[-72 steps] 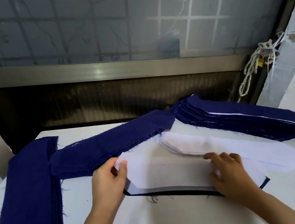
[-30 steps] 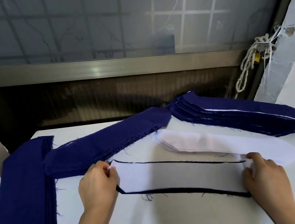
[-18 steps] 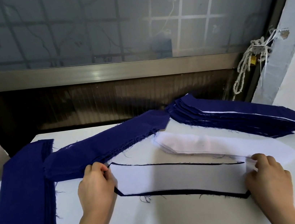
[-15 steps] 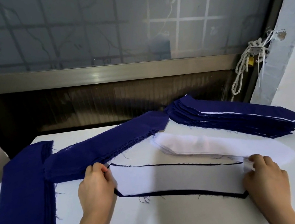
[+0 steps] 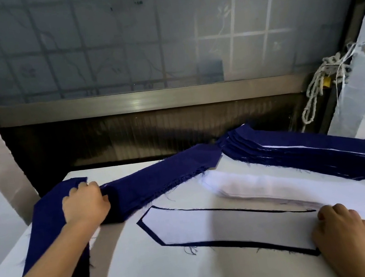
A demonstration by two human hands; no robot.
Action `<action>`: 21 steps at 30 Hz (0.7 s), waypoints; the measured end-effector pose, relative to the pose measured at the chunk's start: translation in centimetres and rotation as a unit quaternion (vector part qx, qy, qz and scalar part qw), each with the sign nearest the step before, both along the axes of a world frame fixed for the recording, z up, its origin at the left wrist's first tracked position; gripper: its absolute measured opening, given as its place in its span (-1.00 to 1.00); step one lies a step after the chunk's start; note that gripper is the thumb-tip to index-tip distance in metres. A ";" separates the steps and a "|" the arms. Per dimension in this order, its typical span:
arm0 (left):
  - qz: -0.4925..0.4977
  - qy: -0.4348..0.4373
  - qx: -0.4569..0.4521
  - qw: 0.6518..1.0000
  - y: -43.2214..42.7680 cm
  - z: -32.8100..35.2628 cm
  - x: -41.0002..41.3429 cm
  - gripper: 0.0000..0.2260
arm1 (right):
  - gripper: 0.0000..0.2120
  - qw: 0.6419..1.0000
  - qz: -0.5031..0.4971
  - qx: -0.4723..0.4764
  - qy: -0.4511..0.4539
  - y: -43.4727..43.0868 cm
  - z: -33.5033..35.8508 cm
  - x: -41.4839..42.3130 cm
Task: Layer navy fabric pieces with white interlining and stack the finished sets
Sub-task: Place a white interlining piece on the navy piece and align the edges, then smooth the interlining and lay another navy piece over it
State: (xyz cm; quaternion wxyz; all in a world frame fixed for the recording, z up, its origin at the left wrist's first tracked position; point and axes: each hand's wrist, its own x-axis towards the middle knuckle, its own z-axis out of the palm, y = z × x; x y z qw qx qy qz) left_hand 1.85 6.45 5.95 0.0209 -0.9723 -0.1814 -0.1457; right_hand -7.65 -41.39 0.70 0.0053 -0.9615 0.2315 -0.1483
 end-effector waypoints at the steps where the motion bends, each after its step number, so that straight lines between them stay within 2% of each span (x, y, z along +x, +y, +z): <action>1: 0.002 0.020 -0.029 0.999 0.9 -0.2 0.2 -0.72 | -0.85 1.000 0.001 -0.002 0.005 0.0 0.1 0.0; 3: -0.008 0.021 -0.075 0.997 1.7 -0.8 0.4 -0.76 | -0.86 1.000 0.003 0.002 0.006 0.1 0.2 -0.1; 7: -0.011 0.011 -0.106 0.994 1.4 -0.9 0.5 -0.84 | -0.92 1.000 0.005 0.025 -0.014 0.1 0.3 -0.2; 9: -0.001 0.024 -0.080 0.997 1.0 -1.0 0.3 -0.81 | -0.93 0.999 0.006 0.036 -0.021 0.1 0.2 -0.3; 12: 0.001 0.040 0.024 0.999 -0.2 -1.7 -0.3 -0.78 | -0.92 0.999 0.007 0.043 -0.018 0.3 0.2 -0.3; 13: -0.003 0.033 0.026 0.999 -0.4 -2.0 -0.4 -0.79 | -0.92 0.999 0.008 0.045 -0.017 0.4 0.2 -0.3; 17: 0.003 -0.038 -0.095 0.995 0.7 -2.6 -0.5 -0.82 | -0.93 0.997 0.014 0.059 -0.038 0.5 0.2 -0.5; 19: 0.017 -0.038 -0.124 0.991 1.4 -2.2 -0.4 -0.77 | -0.93 0.997 0.016 0.059 -0.039 0.6 0.2 -0.5; 21: 0.018 -0.029 -0.132 0.991 1.5 -1.7 -0.1 -0.80 | -0.92 0.998 0.013 0.057 -0.029 0.6 0.4 -0.4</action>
